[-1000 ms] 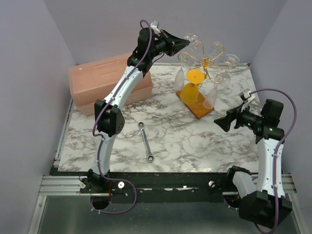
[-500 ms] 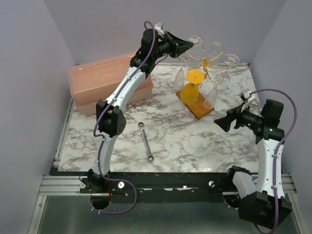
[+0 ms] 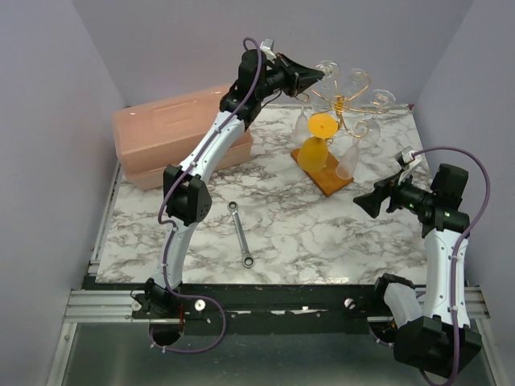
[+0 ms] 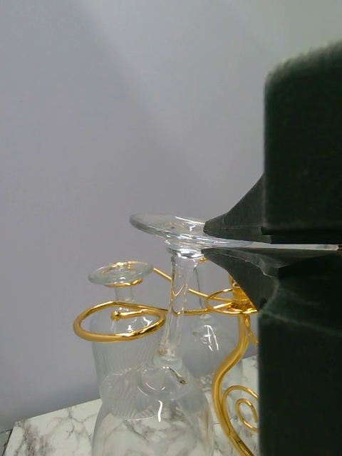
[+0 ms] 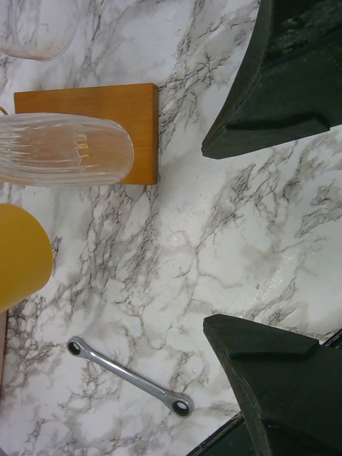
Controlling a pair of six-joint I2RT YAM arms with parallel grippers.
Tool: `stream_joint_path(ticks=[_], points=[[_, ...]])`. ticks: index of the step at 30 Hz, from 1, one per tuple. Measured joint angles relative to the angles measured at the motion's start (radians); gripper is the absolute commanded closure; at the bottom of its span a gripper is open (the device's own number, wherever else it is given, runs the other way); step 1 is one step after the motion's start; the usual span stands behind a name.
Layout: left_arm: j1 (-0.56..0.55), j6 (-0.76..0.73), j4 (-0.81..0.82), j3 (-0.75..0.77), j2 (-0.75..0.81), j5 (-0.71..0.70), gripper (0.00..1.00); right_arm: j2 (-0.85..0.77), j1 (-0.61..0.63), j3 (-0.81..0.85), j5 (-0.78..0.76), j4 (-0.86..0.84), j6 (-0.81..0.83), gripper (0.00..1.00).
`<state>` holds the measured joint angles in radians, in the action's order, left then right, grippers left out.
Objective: Place the wine glass upside down on the wine glass rack
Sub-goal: Turn the wine glass upside down at the wine rack.
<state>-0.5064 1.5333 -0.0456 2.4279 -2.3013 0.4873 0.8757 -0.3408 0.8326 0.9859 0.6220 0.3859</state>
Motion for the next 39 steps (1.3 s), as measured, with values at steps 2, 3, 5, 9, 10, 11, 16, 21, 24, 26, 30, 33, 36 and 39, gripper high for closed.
stream_joint_path(ticks=[2, 3, 5, 9, 10, 11, 16, 21, 24, 26, 30, 33, 36, 39], points=[[0.0, 0.002, 0.001, 0.0, -0.003, -0.007, 1.0, 0.0, 0.0, 0.0, 0.0, 0.0, 0.0, 0.0], [-0.001, 0.002, 0.002, 0.001, -0.005, -0.01, 1.0, 0.0, 0.0, 0.0, 0.0, 0.0, 0.0, 0.0], [-0.002, 0.002, 0.003, 0.008, -0.011, -0.019, 1.0, 0.0, 0.0, 0.0, 0.0, 0.0, 0.0, 0.0], [-0.003, 0.005, 0.005, 0.03, -0.025, -0.034, 1.0, 0.0, 0.0, 0.0, 0.0, 0.0, 0.0, 0.0], [-0.005, 0.005, 0.006, 0.031, -0.026, -0.035, 1.0, 0.0, 0.0, 0.0, 0.0, 0.0, 0.0, 0.0], [-0.005, 0.006, 0.007, 0.031, -0.026, -0.039, 1.0, 0.0, 0.0, 0.0, 0.0, 0.0, 0.0, 0.0], [-0.008, 0.012, 0.016, 0.031, -0.026, -0.053, 1.0, 0.0, 0.0, 0.0, 0.0, 0.0, 0.0, 0.0], [-0.013, 0.017, 0.023, 0.031, -0.026, -0.075, 1.0, 0.0, 0.0, 0.0, 0.0, 0.0, 0.0, 0.0], [-0.016, 0.018, 0.026, 0.031, -0.026, -0.094, 1.0, 0.0, 0.0, 0.0, 0.0, 0.0, 0.0, 0.0], [-0.02, 0.021, 0.032, 0.031, -0.026, -0.109, 1.0, 0.0, 0.0, 0.0, 0.0, 0.0, 0.0, 0.0], [-0.026, 0.025, 0.047, 0.031, -0.026, -0.138, 1.0, 0.0, 0.0, 0.0, 0.007, 0.0, 0.0, 0.0], [-0.028, 0.024, 0.05, 0.031, -0.026, -0.162, 1.0, 0.0, 0.0, 0.0, 0.01, 0.0, 0.0, 0.0], [-0.032, 0.024, 0.052, 0.031, -0.026, -0.186, 1.0, 0.0, 0.0, 0.0, 0.012, 0.0, 0.001, 0.0], [-0.034, 0.025, 0.053, 0.031, -0.026, -0.203, 1.0, 0.0, 0.0, 0.0, 0.013, 0.0, 0.001, 0.0]])
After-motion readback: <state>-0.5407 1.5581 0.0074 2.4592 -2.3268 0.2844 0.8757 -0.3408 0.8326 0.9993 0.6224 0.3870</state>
